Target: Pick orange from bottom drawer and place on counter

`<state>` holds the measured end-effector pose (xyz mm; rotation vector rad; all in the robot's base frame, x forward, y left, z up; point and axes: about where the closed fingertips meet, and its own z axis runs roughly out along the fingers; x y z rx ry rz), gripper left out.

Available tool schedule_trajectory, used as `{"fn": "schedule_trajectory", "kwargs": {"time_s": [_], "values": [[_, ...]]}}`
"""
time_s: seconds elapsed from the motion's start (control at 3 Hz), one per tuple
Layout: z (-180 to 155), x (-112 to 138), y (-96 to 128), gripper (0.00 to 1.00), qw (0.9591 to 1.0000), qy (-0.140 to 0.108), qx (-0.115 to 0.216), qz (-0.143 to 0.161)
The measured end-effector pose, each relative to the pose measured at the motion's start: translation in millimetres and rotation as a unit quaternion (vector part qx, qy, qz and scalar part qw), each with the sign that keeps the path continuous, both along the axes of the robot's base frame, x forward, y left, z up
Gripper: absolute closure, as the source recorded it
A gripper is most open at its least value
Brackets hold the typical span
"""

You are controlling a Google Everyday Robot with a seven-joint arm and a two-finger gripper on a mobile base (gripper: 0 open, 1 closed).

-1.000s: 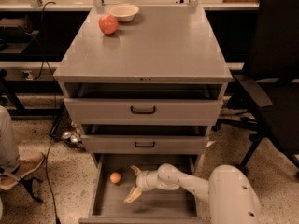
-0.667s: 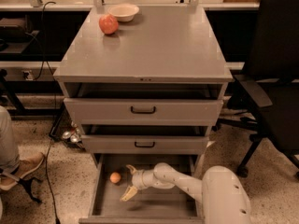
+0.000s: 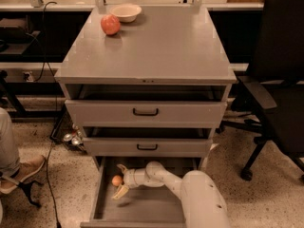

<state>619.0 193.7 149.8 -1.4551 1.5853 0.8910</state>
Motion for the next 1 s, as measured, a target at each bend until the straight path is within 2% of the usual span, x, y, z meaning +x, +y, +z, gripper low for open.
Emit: {"fn": "schedule_trajectory", "kwargs": {"time_s": [0.33, 0.67, 1.0], "values": [[-6.2, 3.7, 7.4, 0.0, 1.0, 0.004, 0.0, 0.002], [-10.7, 5.3, 6.0, 0.13, 1.0, 0.005, -0.002, -0.003], [-14.9, 3.9, 4.3, 0.36, 1.0, 0.007, -0.002, -0.005]]}}
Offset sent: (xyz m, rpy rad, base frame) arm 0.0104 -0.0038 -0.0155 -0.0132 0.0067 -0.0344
